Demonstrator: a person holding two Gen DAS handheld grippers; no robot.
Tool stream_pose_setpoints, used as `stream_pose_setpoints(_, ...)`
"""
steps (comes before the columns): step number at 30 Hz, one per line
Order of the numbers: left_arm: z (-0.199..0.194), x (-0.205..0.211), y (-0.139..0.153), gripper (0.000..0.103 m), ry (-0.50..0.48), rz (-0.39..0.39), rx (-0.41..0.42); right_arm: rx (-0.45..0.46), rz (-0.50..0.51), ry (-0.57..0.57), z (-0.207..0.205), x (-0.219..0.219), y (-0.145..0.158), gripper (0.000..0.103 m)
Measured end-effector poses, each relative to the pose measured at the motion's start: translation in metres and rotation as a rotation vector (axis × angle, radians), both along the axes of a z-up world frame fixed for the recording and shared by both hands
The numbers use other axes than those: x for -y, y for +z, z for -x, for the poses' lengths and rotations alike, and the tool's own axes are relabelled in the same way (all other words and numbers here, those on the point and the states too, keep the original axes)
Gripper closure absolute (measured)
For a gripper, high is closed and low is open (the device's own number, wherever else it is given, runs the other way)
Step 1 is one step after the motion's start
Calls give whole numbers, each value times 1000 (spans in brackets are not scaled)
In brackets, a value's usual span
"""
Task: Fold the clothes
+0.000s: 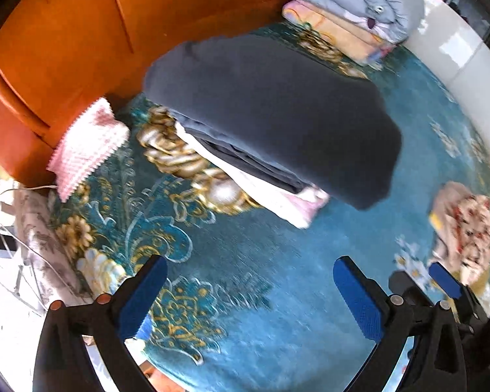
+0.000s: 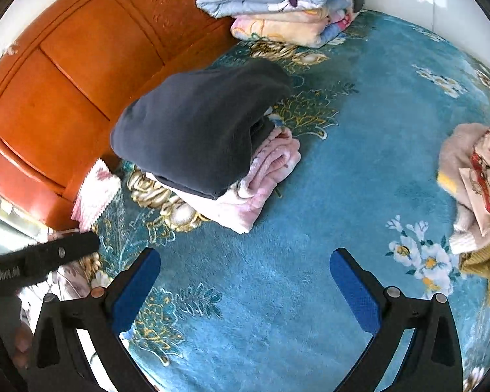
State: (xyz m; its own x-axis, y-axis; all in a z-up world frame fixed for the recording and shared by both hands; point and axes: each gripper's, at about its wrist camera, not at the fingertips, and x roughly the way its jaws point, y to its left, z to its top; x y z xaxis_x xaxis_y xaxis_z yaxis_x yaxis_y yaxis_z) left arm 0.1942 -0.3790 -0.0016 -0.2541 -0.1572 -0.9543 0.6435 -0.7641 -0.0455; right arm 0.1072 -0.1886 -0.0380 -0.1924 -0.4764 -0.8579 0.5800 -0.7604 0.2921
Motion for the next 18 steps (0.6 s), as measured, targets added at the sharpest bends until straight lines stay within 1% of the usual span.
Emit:
stream_pose_setpoints(7,17,3,-26,0,24,59,32,-8,-21,66,16,14,-16,0)
stream_pose_setpoints(11,21,4,-37,0,50,46,28,-6,-39,114,23,21,-28,0)
stream_pose_setpoints(18,24,8,-53,0,101,31,6,12,-49,147,28,27,-41,0)
